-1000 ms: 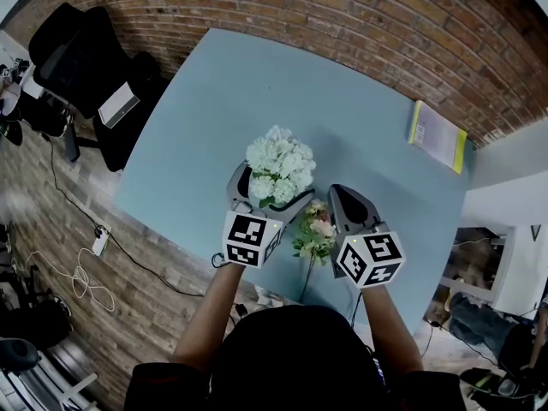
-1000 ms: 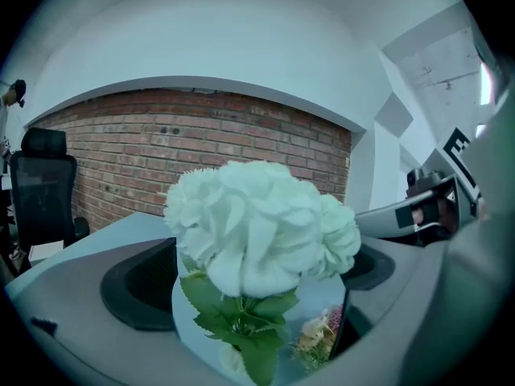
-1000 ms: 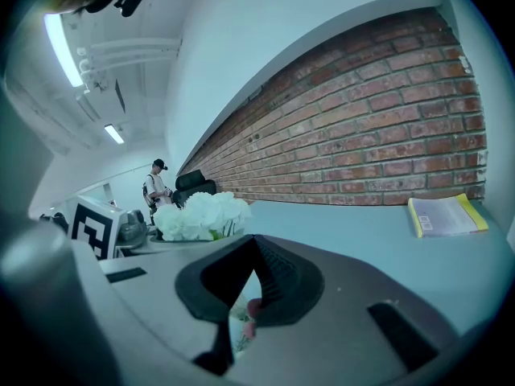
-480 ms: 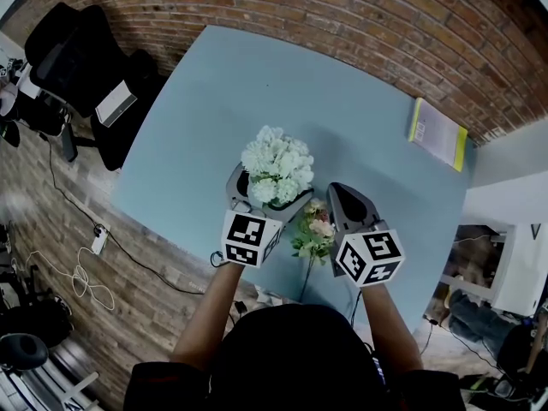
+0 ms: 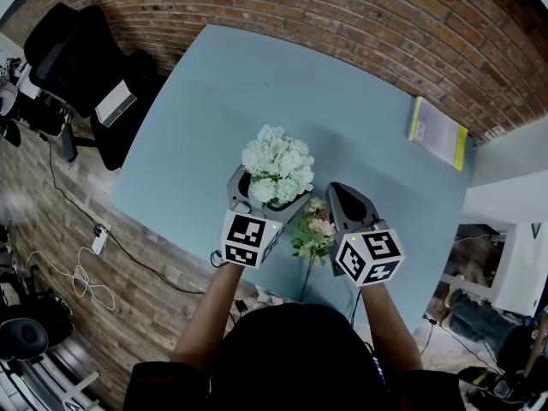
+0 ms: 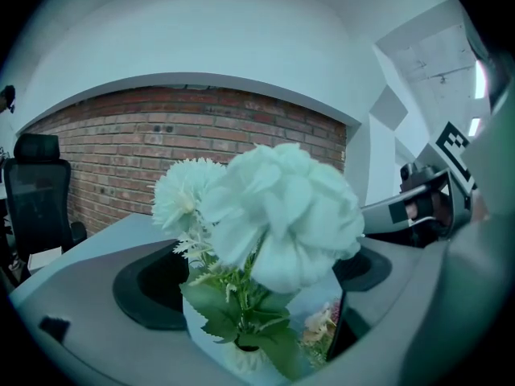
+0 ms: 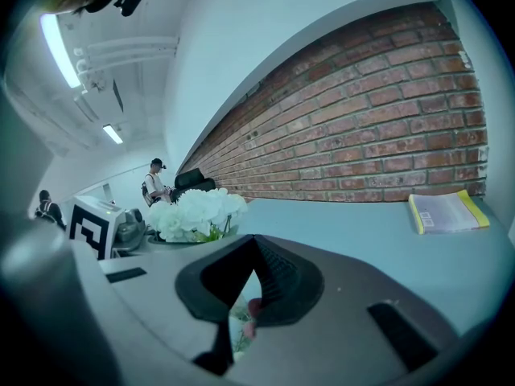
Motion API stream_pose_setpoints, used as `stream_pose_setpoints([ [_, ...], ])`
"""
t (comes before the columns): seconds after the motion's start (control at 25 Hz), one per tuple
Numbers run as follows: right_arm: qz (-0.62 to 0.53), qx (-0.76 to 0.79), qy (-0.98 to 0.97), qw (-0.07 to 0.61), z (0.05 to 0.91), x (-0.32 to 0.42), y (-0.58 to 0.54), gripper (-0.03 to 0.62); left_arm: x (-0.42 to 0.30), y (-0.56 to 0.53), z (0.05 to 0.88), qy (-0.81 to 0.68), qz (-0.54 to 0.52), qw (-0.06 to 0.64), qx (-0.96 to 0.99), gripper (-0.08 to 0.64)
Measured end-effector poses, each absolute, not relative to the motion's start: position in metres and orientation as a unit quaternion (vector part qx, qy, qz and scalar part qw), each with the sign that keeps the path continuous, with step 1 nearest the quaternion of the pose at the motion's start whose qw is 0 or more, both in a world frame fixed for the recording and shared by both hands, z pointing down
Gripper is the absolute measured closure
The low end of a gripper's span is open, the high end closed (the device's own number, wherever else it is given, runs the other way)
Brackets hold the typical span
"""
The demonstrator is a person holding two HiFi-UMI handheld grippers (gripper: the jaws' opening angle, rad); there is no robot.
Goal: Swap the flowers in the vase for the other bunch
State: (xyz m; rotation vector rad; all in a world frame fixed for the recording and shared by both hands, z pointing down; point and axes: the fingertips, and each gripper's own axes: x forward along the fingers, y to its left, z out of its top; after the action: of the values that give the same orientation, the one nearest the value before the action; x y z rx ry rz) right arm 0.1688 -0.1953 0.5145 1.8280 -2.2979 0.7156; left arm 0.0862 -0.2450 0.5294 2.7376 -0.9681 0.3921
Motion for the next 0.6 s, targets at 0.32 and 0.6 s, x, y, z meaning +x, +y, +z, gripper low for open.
stream_pose_setpoints([
  [0.32, 0.234, 0.603, -0.76, 0.061, 0.5139, 0.1645, -0.1961, 0.58, 0.0787, -0.2469, 0.5251, -0.341, 0.132, 0.094, 0.926, 0.105],
  [0.6, 0.233, 0.602, -0.761, 0.062, 0.5137, 0.1643, -0.1963, 0.58, 0.0771, -0.2435, 0.5227, -0.34, 0.132, 0.093, 0.926, 0.218],
])
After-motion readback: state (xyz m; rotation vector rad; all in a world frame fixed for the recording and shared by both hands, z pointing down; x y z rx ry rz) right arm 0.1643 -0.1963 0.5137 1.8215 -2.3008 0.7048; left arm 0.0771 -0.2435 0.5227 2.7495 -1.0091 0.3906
